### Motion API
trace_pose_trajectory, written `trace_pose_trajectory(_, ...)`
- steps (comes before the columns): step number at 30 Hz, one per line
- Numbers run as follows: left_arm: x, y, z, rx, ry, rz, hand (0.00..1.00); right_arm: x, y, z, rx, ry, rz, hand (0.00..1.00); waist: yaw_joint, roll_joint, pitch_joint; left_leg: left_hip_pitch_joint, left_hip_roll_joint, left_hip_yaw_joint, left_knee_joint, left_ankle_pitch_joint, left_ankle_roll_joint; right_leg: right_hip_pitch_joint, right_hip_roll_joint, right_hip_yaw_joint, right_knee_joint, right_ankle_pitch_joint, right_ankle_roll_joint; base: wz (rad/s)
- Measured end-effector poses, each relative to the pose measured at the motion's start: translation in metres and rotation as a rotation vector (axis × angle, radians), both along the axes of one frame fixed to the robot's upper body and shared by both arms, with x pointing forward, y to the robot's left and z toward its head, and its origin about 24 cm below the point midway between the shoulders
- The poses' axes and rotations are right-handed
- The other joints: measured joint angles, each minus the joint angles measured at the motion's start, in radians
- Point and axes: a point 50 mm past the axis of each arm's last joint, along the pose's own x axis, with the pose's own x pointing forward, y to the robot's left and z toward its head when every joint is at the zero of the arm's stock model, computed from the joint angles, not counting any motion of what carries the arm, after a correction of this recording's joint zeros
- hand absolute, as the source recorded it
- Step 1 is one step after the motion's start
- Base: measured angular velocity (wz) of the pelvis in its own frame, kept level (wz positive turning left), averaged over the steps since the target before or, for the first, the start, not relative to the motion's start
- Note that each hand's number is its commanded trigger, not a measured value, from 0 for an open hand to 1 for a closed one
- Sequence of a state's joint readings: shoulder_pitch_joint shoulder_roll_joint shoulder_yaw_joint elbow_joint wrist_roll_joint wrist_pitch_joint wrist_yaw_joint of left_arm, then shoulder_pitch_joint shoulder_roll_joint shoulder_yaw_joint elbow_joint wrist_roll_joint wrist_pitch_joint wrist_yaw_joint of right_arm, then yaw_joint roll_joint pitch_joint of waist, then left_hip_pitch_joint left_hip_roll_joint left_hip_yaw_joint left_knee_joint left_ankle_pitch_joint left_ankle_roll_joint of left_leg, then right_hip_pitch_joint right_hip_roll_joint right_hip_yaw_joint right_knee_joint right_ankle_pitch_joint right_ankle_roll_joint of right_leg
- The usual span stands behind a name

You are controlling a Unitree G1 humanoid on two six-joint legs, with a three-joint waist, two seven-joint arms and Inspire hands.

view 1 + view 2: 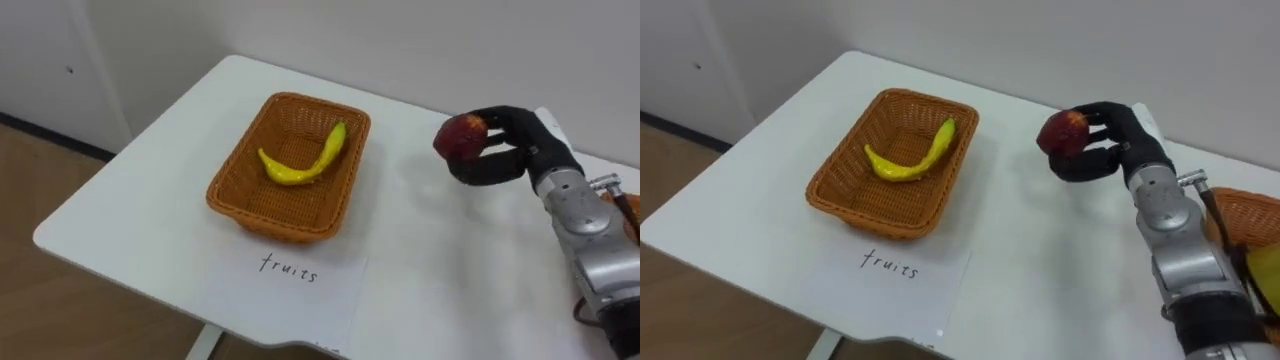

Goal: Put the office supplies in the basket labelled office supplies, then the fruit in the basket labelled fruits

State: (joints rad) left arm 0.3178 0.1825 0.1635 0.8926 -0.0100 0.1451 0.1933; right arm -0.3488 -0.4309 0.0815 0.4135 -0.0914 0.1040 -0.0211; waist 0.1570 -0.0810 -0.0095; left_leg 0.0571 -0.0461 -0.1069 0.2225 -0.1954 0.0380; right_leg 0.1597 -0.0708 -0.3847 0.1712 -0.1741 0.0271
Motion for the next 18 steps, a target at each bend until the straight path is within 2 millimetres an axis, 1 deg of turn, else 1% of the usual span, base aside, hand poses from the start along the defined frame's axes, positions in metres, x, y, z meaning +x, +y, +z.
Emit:
trace_pose_trajectory(2,0.001,0.0,0.0,0.001,-0.002,-0.002,0.0,0.001,0.003,0.006,-0.01,-0.024,0.013,1.0,-0.008,-0.003,0.0012,0.0,-0.001,0.0,0.0,0.0,0.0,0.0,-0.001,0.0,0.0,0.0,0.0,-0.02)
trace_pose_trajectory(4,0.003,0.0,0.0,0.001,-0.004,-0.006,0.0,0.002,0.007,0.014,-0.047,-0.051,0.028,1.0,-0.008,-0.004,0.0017,0.001,-0.001,0.002,0.0,0.0,0.001,-0.003,-0.001,0.0,0.004,0.0,0.0,-0.04)
trace_pose_trajectory(6,0.003,0.0,-0.001,-0.005,-0.001,-0.006,0.0,0.003,0.013,0.024,-0.071,-0.093,0.051,1.0,-0.008,-0.006,0.004,0.007,0.001,0.009,-0.002,0.0,0.001,-0.002,-0.001,0.002,0.01,0.0,0.0,-0.05)
trace_pose_trajectory(7,0.004,0.0,-0.001,-0.007,-0.002,-0.007,0.0,0.003,0.014,0.027,-0.071,-0.102,0.056,1.0,-0.008,-0.007,0.0052,0.008,0.001,0.01,-0.002,0.0,0.001,-0.003,-0.001,0.003,0.012,0.0,0.0,0.0)
trace_pose_trajectory(8,0.004,-0.001,-0.001,-0.01,-0.004,-0.009,0.0,0.003,0.016,0.031,-0.076,-0.121,0.067,1.0,-0.005,-0.01,0.0105,0.009,0.002,0.011,-0.002,0.0,0.001,-0.003,-0.001,0.01,0.013,0.0,0.0,-0.08)
trace_pose_trajectory(9,0.004,-0.001,-0.001,-0.013,-0.002,-0.01,0.0,0.003,0.019,0.035,-0.083,-0.137,0.078,1.0,0.006,-0.012,0.016,0.01,0.003,0.017,-0.002,0.0,0.001,-0.005,0.001,0.023,0.013,0.0,0.0,-0.11)
trace_pose_trajectory(11,0.002,-0.001,-0.002,-0.016,0.007,-0.007,0.0,0.003,0.022,0.038,-0.092,-0.145,0.098,1.0,0.017,-0.015,0.0179,0.012,0.003,0.018,-0.002,0.0,0.001,-0.005,0.002,0.028,0.013,0.0,0.0,-0.09)
trace_pose_trajectory(13,0.0,-0.001,-0.002,-0.017,0.013,-0.006,0.0,0.003,0.025,0.036,-0.115,-0.134,0.119,1.0,0.019,-0.018,0.0165,0.01,0.003,0.017,-0.001,-0.001,0.001,-0.006,0.001,0.028,0.014,0.0,0.0,0.0)
trace_pose_trajectory(15,0.0,-0.001,-0.002,-0.017,0.016,-0.005,0.0,0.003,0.026,0.036,-0.122,-0.125,0.129,1.0,0.037,-0.026,0.0121,0.007,0.002,0.016,0.0,-0.001,0.001,-0.009,0.001,0.028,0.015,0.0,0.0,0.0)
trace_pose_trajectory(17,0.0,-0.001,-0.002,-0.017,0.015,-0.005,0.0,0.003,0.026,0.036,-0.134,-0.12,0.136,1.0,0.044,-0.028,0.0108,0.005,0.002,0.015,0.0,-0.001,0.001,-0.01,0.001,0.026,0.015,0.0,0.0,0.0)
trace_pose_trajectory(18,-0.002,-0.001,-0.003,-0.018,0.022,-0.003,0.0,0.003,0.028,0.036,-0.134,-0.118,0.145,1.0,0.055,-0.032,0.0096,0.006,0.003,0.014,0.0,-0.001,0.001,-0.01,0.001,0.024,0.016,0.0,0.0,0.0)
